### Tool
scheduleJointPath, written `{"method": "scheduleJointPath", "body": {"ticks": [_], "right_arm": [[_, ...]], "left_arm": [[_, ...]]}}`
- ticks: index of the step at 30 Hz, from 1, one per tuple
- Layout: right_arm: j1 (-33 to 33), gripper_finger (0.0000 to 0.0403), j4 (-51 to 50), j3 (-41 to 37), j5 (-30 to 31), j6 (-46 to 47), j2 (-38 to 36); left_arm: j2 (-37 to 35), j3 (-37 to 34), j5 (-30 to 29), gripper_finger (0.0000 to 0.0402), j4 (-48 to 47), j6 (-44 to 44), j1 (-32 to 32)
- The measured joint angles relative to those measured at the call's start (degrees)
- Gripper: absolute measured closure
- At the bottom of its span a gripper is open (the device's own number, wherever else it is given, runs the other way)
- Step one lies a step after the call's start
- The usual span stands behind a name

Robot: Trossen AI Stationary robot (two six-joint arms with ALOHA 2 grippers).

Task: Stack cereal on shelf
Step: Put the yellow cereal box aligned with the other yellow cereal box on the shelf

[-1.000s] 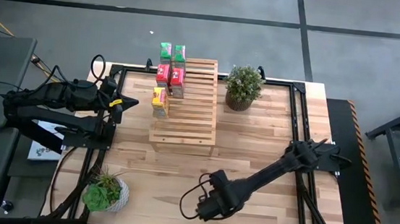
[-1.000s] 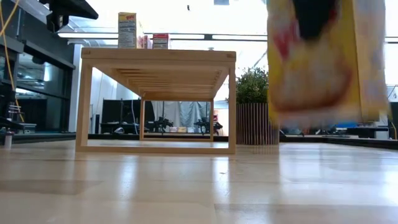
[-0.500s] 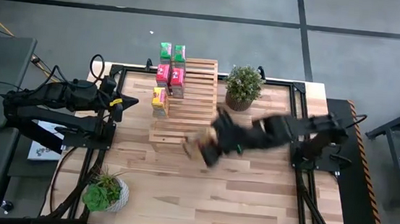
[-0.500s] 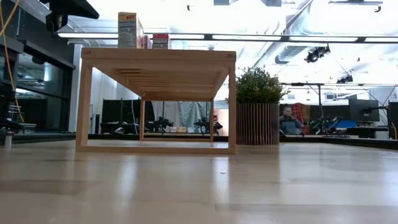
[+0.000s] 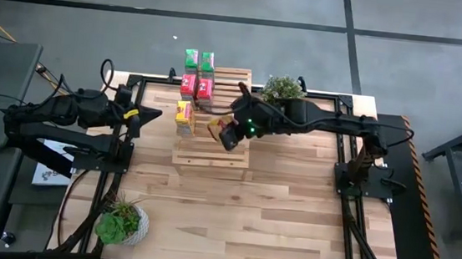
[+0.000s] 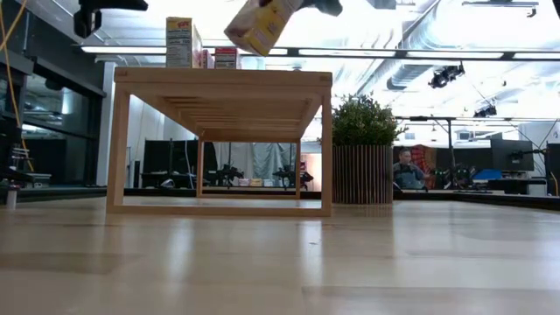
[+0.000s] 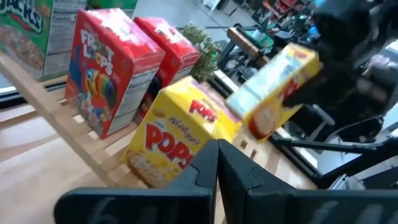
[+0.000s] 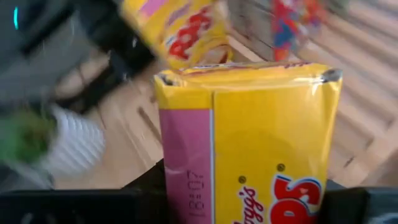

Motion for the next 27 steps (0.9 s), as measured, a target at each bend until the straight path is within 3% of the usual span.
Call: {"method": "scheduleJointPath", "body": {"ticks": [5,11,22,27], "right_arm": [[0.64,0.0274,0.12,0.00,-1.03,-22.27,0.02],[0.22,0.0274,-4.07,-0.04,-1.89,-36.09,0.21],[-3.42,0.0271,-8.96,-0.15,-4.73,-44.38,1.92],[-3.97,0.0236,-8.61,-0.15,-4.88,-45.87,3.14]], "left_arm": [[0.00,0.00,-0.28,0.0401,1.53,0.05,0.00],[-0.01,0.00,-0.40,0.0402,1.52,0.04,0.00],[0.00,0.00,-1.67,0.0401,1.47,-0.41,0.02],[0.00,0.00,-1.81,0.0402,1.47,-0.41,0.02]]}}
